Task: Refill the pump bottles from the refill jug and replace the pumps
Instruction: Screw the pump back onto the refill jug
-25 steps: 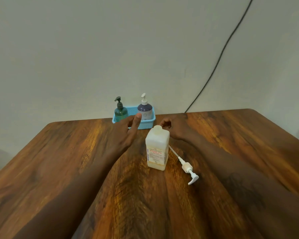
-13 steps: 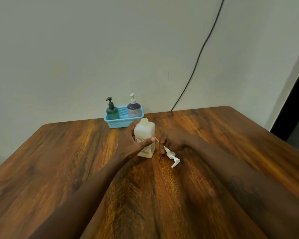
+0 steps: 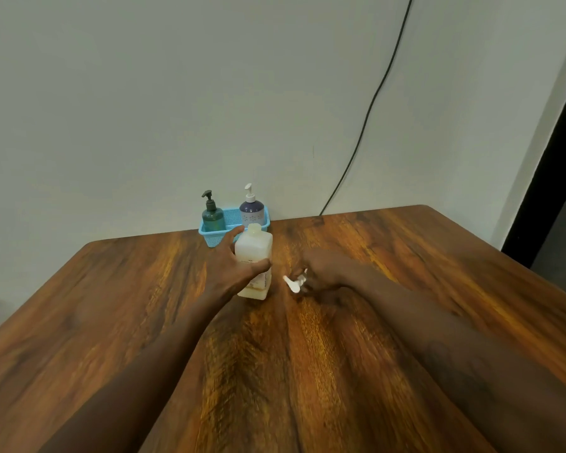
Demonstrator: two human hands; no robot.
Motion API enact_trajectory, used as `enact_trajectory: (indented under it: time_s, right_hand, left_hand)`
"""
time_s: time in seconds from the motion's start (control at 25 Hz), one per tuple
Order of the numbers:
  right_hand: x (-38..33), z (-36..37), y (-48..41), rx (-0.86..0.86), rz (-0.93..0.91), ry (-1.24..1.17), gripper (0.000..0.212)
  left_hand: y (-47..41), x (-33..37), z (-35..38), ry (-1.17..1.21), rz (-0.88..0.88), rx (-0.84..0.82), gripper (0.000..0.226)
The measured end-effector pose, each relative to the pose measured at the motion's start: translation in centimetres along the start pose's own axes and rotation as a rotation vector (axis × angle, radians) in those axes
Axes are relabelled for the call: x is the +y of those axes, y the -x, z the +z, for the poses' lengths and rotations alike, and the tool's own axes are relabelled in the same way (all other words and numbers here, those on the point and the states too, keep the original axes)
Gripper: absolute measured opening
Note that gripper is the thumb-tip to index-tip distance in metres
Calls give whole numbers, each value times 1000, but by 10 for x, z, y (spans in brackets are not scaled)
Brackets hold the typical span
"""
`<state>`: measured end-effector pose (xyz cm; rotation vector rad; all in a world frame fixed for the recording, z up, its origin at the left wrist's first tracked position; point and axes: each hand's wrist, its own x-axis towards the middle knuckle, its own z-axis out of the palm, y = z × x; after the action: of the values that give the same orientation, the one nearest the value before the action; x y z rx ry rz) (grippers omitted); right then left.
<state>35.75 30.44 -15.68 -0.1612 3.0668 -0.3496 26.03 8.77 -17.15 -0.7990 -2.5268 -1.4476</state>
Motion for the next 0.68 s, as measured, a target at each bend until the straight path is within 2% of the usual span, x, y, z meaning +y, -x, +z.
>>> enact_trajectory:
  time_s: [0.12, 0.32, 0.44, 0.68]
  right_hand:
    - [-14, -16, -7, 353, -50, -242, 28]
    - [-60, -55, -29, 809, -130, -543, 31]
    - [-86, -74, -39, 925, -183, -669, 29]
    - [-114, -95, -50, 1014, -264, -767, 28]
  left_hand:
    - [2, -8, -23, -94, 21, -12, 94]
    - [11, -19, -38, -106, -17, 67, 97]
    - [14, -20, -41, -111, -21, 99, 92]
    - [11, -29, -51, -115, -73, 132, 98]
